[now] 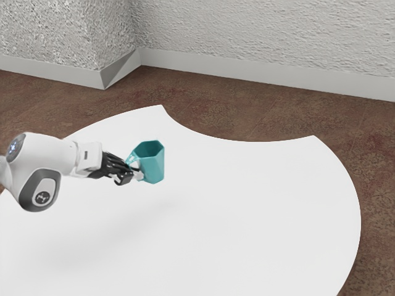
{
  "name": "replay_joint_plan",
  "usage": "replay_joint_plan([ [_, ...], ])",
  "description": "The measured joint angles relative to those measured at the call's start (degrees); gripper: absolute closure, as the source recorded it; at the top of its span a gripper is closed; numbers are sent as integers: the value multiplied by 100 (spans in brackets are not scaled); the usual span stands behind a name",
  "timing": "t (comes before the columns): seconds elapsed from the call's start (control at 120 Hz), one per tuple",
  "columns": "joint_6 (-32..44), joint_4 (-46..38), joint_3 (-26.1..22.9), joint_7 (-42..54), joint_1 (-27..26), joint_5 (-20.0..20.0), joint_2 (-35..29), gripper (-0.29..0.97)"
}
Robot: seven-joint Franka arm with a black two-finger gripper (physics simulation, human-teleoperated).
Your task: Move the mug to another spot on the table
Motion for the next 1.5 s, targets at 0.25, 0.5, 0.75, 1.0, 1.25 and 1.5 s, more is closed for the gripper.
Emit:
replay_joint_plan([
  [0.25,-275,425,1156,84,-684,1084,-828,76],
  [0.5,-409,788,1641,138,-947,1788,-1442,76],
  [0.75,-550,985,1799,198,-1017,2040,-1810,76],
  [1.0,-652,1143,1913,252,-1149,2145,-2042,76],
  [1.25,-713,1167,1966,262,-1157,2184,-2102,66],
  [1.5,-794,1229,1966,207,-1156,2224,-2126,23],
])
